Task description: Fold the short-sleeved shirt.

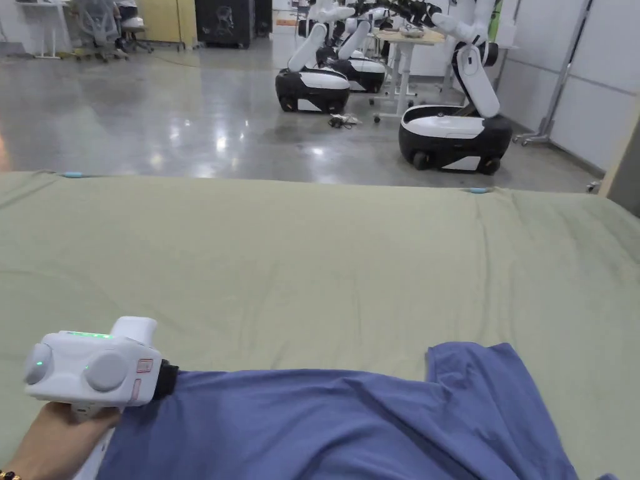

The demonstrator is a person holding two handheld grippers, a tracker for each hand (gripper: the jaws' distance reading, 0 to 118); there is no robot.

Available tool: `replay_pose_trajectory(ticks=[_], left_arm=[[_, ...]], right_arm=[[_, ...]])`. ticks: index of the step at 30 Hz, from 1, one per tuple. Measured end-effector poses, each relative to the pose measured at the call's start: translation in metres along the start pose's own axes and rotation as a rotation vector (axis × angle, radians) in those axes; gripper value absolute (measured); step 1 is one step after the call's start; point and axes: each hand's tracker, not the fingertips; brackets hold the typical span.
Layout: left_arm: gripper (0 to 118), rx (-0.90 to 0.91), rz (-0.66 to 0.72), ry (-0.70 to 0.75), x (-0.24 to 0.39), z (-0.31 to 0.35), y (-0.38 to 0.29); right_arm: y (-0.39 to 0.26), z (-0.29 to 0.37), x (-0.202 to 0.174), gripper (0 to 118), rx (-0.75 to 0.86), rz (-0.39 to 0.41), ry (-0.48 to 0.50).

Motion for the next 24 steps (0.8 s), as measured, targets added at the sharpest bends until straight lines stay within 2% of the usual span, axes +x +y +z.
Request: replay_pose_trajectory(ticks=[1, 2, 5, 6, 7, 8, 9, 10, 11, 12, 15, 18, 19, 21, 23, 24], left_arm=[[4, 0.009, -0.007, -0.059, 0.0, 0.004, -0.001], [4, 0.015, 0.004, -0.059, 0.004, 0.007, -0.003], [4, 0.02, 0.003, -0.074, 0.007, 0.015, -0.002], [4, 0.025, 0.005, -0.078, 0.009, 0.018, -0.003], [4, 0.03, 0.001, -0.08, 0.015, 0.025, -0.003], [4, 0.036, -0.005, -0.08, 0.017, 0.028, -0.004], [4, 0.039, -0.006, -0.082, 0.018, 0.031, -0.004], [4, 0.038, -0.001, -0.087, 0.019, 0.033, -0.004], [4, 0.037, 0.0, -0.095, 0.021, 0.037, -0.003], [4, 0.042, 0.001, -0.102, 0.022, 0.04, -0.004], [4, 0.046, -0.022, -0.088, 0.026, 0.044, -0.003], [4, 0.046, -0.025, -0.089, 0.026, 0.049, -0.004], [4, 0.045, -0.024, -0.09, 0.024, 0.046, -0.001], [4, 0.044, -0.022, -0.086, 0.024, 0.046, -0.001], [4, 0.043, -0.02, -0.084, 0.024, 0.048, 0.0], [4, 0.043, -0.017, -0.083, 0.024, 0.049, 0.0]], right_arm=[[0.001, -0.001, 0.003, 2, -0.003, 0.002, 0.006], [0.006, -0.002, 0.005, 2, -0.001, 0.018, 0.009], [0.041, -0.012, 0.01, 2, 0.051, 0.124, -0.02], [0.055, -0.019, 0.011, 3, 0.068, 0.134, -0.042], [0.07, -0.029, 0.012, 4, 0.091, 0.143, -0.061], [0.083, -0.045, 0.017, 12, 0.099, 0.139, -0.047], [0.095, -0.062, 0.021, 31, 0.085, 0.134, -0.048], [0.108, -0.083, 0.025, 69, 0.023, 0.134, -0.051], [0.119, -0.111, 0.031, 92, -0.047, 0.141, -0.033], [0.125, -0.136, 0.035, 94, -0.097, 0.139, -0.033], [0.132, -0.204, 0.048, 94, -0.268, 0.124, -0.057], [0.122, -0.247, 0.051, 93, -0.367, 0.137, -0.065], [0.119, -0.255, 0.05, 87, -0.377, 0.147, -0.07], [0.113, -0.267, 0.05, 62, -0.4, 0.148, -0.065], [0.109, -0.272, 0.049, 51, -0.406, 0.141, -0.068], [0.109, -0.271, 0.047, 37, -0.406, 0.138, -0.057]])
